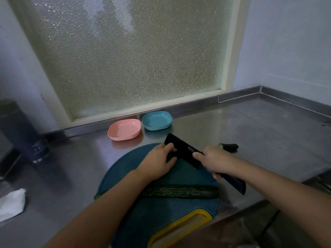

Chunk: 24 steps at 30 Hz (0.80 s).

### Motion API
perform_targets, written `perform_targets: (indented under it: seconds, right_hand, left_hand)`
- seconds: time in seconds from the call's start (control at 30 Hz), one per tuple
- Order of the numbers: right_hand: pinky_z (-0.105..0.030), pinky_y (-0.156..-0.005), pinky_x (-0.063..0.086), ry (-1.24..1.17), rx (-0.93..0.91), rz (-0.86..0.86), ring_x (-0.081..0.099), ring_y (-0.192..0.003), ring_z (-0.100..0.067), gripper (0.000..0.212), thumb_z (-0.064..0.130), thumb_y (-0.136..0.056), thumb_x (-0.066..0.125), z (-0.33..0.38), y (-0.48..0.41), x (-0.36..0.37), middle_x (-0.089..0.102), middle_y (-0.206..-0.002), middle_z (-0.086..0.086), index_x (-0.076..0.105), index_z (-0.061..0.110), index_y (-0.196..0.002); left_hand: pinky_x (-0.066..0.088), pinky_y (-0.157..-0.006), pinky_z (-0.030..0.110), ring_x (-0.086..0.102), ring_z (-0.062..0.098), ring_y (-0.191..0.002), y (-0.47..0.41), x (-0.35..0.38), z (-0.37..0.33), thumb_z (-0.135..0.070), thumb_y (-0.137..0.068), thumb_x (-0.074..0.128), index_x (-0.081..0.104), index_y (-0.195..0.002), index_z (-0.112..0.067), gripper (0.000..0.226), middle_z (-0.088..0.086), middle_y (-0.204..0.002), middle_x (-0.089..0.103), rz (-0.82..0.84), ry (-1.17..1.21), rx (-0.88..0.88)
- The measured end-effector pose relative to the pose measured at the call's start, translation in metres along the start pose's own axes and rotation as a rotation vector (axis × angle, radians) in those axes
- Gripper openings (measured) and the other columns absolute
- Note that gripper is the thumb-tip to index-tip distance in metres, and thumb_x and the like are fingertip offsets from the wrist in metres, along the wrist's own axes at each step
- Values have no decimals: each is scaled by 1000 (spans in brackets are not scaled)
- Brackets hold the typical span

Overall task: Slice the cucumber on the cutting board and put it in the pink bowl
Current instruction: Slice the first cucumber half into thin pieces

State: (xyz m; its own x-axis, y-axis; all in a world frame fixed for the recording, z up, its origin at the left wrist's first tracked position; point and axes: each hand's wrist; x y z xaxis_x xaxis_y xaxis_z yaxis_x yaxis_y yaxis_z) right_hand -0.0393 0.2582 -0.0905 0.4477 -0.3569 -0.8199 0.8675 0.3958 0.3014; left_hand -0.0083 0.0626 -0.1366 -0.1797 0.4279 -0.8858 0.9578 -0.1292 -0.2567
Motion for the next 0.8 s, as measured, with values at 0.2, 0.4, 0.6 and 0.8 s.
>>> perform_targets:
  seconds: [0.2, 0.4, 0.6, 0.8]
  right_hand:
    - [-18, -35, 37, -23, 3, -7, 45, -27, -14, 43, 40, -101, 36, 0, -3, -8, 53, -42, -8, 43, 12, -69]
    - [-20, -36, 39, -30, -7, -16, 46, -29, -15, 43, 39, -101, 36, 3, -1, -10, 51, -37, -5, 43, 13, -68]
    - [-18, -36, 38, -18, 0, -7, 45, -28, -14, 46, 40, -101, 35, 7, 2, -13, 51, -37, -4, 48, 9, -70]
    - [-20, -38, 39, -15, 1, -11, 44, -26, -12, 43, 39, -101, 35, 10, 3, -13, 51, -39, -6, 44, 11, -70]
  left_hand:
    - [43, -84, 24, 52, 10, -97, 0, 0, 1, -32, -89, 55, 50, -113, -23, 26, -3, -110, 54, -8, -5, 13]
    - [45, -86, 27, 52, 10, -97, 0, 0, 3, -33, -89, 56, 50, -112, -23, 26, -4, -111, 54, -7, 3, 10]
    - [46, -87, 30, 52, 12, -97, 0, 0, 1, -34, -89, 55, 49, -112, -24, 26, -4, -109, 54, -3, 5, 3]
    - [45, -85, 28, 53, 11, -96, 1, -1, 1, -34, -89, 54, 49, -110, -24, 23, -3, -107, 53, -9, -4, 12]
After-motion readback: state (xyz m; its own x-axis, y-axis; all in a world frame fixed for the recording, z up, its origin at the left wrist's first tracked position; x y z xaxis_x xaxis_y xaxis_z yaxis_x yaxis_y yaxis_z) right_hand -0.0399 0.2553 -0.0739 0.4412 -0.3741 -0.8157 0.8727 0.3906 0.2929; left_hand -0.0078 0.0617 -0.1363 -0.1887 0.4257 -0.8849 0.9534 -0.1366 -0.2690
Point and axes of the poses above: each hand's wrist, its own y-axis away from the middle knuckle, its own x-axis out of the palm, z = x × y
